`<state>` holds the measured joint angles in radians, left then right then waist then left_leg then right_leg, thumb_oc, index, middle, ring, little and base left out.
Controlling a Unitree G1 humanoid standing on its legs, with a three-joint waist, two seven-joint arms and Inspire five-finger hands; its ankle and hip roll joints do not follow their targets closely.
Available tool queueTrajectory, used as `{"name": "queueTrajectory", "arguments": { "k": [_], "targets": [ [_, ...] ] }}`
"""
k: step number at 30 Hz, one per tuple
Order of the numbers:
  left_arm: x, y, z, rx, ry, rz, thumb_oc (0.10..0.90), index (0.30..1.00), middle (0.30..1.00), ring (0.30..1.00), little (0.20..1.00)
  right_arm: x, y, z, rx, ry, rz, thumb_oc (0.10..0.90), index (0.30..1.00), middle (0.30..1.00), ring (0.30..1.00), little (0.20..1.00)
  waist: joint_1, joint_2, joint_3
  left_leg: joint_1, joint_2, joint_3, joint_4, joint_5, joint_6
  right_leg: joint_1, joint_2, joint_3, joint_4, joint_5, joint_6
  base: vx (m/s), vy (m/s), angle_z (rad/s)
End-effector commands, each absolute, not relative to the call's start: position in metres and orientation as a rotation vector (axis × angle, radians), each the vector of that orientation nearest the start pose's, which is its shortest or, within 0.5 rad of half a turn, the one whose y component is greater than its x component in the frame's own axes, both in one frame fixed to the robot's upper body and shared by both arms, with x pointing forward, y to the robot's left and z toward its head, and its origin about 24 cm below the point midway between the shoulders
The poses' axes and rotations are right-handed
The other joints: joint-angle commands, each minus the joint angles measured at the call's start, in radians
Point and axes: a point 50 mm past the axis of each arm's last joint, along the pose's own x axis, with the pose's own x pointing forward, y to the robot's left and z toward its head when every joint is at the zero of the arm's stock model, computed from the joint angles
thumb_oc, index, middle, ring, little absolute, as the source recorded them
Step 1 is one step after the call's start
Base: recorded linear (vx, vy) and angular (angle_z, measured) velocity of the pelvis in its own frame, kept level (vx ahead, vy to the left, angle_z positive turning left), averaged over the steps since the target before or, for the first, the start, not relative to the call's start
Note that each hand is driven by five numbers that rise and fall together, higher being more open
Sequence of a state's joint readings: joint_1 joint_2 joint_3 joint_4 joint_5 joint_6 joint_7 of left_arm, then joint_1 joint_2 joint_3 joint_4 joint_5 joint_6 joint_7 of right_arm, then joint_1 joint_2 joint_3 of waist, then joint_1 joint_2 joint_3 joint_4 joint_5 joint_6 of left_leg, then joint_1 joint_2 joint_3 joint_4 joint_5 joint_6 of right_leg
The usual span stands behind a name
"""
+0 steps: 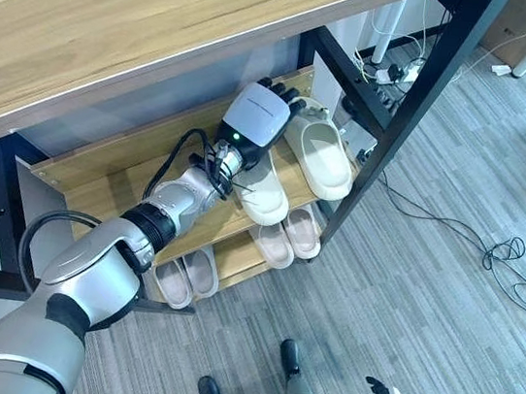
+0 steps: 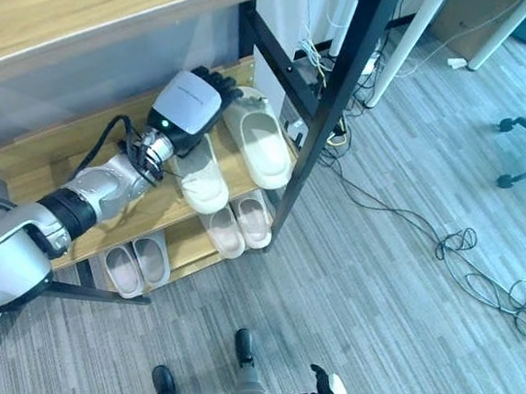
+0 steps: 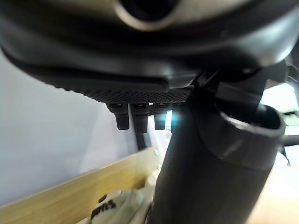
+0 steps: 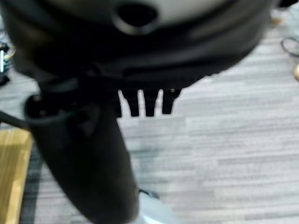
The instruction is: Arrange the slippers neatly on the shoe rack.
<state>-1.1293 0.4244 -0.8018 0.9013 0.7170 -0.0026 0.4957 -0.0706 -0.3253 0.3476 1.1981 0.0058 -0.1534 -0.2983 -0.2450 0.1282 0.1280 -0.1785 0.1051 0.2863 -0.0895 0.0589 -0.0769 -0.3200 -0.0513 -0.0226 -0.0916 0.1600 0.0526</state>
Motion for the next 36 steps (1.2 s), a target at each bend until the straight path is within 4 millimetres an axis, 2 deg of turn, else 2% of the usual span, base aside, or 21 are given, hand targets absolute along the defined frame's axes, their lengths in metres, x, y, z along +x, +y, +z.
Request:
{"name": "queueTrajectory", "arguments": {
  "k": [1, 10, 19, 20, 22, 23, 28, 31, 32, 36],
  "targets": [
    [0.411, 0.129, 0.236, 1.528, -0.692, 0.28, 0.8, 0.9, 0.9, 0.9, 0.9, 0.126, -0.266, -0.137, -0.628, 0.959, -0.169, 0.8, 0.9, 0.9, 0.9, 0.9, 0.009, -0.031, -0.011, 0.049, -0.001, -0.06, 0.002, -0.06, -0.029, 0.065, -0.044, -0.06, 0.004, -0.093, 0.103, 0.0, 0.0, 0.0],
    [0.407, 0.129, 0.213, 1.501, -0.653, 0.225, 0.8, 0.9, 0.9, 0.9, 0.9, 0.128, -0.265, -0.137, -0.617, 0.964, -0.166, 0.8, 0.9, 0.9, 0.9, 0.9, 0.023, -0.027, -0.022, 0.088, -0.001, -0.067, 0.002, -0.065, -0.028, 0.115, -0.039, -0.068, 0.004, -0.113, 0.095, 0.0, 0.0, 0.0],
    [0.402, 0.125, 0.203, 1.447, -0.642, 0.167, 0.8, 0.9, 0.9, 0.9, 0.9, 0.121, -0.268, -0.139, -0.6, 1.0, -0.173, 0.8, 0.9, 0.9, 0.9, 0.9, 0.03, -0.028, -0.027, 0.112, -0.002, -0.079, 0.002, -0.069, -0.026, 0.151, -0.04, -0.08, 0.004, -0.124, 0.092, 0.0, -0.002, 0.02],
    [0.399, 0.122, 0.204, 1.35, -0.662, 0.148, 0.8, 0.9, 0.9, 0.9, 0.9, 0.118, -0.264, -0.141, -0.595, 1.009, -0.166, 0.8, 0.9, 0.9, 0.9, 0.9, 0.033, -0.028, -0.029, 0.115, -0.003, -0.081, 0.002, -0.068, -0.025, 0.156, -0.041, -0.081, 0.004, -0.126, 0.092, 0.0, 0.0, 0.0],
    [0.393, 0.124, 0.205, 1.266, -0.693, 0.141, 0.8, 0.9, 0.9, 0.9, 0.9, 0.114, -0.265, -0.142, -0.584, 1.029, -0.17, 0.8, 0.9, 0.9, 0.9, 0.9, 0.033, -0.029, -0.036, 0.126, -0.002, -0.084, 0.002, -0.069, -0.026, 0.171, -0.041, -0.087, 0.004, -0.129, 0.092, 0.02, 0.0, 0.04],
    [0.387, 0.121, 0.2, 1.156, -0.697, 0.113, 0.8, 0.9, 0.9, 0.9, 0.9, 0.106, -0.261, -0.147, -0.571, 1.066, -0.161, 0.8, 0.9, 0.9, 0.9, 0.9, 0.039, -0.033, -0.049, 0.141, -0.001, -0.088, 0.002, -0.07, -0.026, 0.191, -0.04, -0.091, 0.004, -0.132, 0.09, 0.03, 0.0, 0.07],
    [0.385, 0.12, 0.191, 1.016, -0.645, 0.079, 0.8, 0.9, 0.9, 0.9, 0.9, 0.096, -0.26, -0.15, -0.552, 1.108, -0.166, 0.8, 0.9, 0.9, 0.9, 0.9, 0.042, -0.039, -0.067, 0.165, 0.0, -0.097, 0.002, -0.074, -0.026, 0.225, -0.039, -0.104, 0.004, -0.14, 0.087, 0.04, -0.013, 0.1],
    [0.383, 0.125, 0.18, 0.926, -0.587, 0.078, 0.8, 0.9, 0.9, 0.9, 0.9, 0.096, -0.259, -0.151, -0.538, 1.114, -0.168, 0.8, 0.9, 0.9, 0.9, 0.9, 0.045, -0.045, -0.078, 0.173, 0.001, -0.102, 0.002, -0.075, -0.026, 0.236, -0.038, -0.11, 0.004, -0.143, 0.086, 0.02, -0.009, 0.08],
    [0.38, 0.128, 0.176, 0.837, -0.576, 0.092, 0.8, 0.9, 0.9, 0.9, 0.9, 0.096, -0.256, -0.152, -0.53, 1.114, -0.167, 0.8, 0.9, 0.9, 0.9, 0.9, 0.047, -0.047, -0.084, 0.174, 0.001, -0.104, 0.002, -0.074, -0.026, 0.238, -0.037, -0.112, 0.004, -0.143, 0.085, 0.01, -0.009, 0.09],
    [0.372, 0.146, 0.148, 0.684, -0.454, 0.131, 0.8, 0.9, 0.9, 0.9, 0.9, 0.09, -0.254, -0.154, -0.504, 1.133, -0.176, 0.8, 0.9, 0.9, 0.9, 0.9, 0.06, -0.062, -0.1, 0.187, 0.005, -0.105, 0.002, -0.074, -0.024, 0.252, -0.036, -0.113, 0.004, -0.145, 0.082, 0.02, -0.016, 0.05]
  ]
}}
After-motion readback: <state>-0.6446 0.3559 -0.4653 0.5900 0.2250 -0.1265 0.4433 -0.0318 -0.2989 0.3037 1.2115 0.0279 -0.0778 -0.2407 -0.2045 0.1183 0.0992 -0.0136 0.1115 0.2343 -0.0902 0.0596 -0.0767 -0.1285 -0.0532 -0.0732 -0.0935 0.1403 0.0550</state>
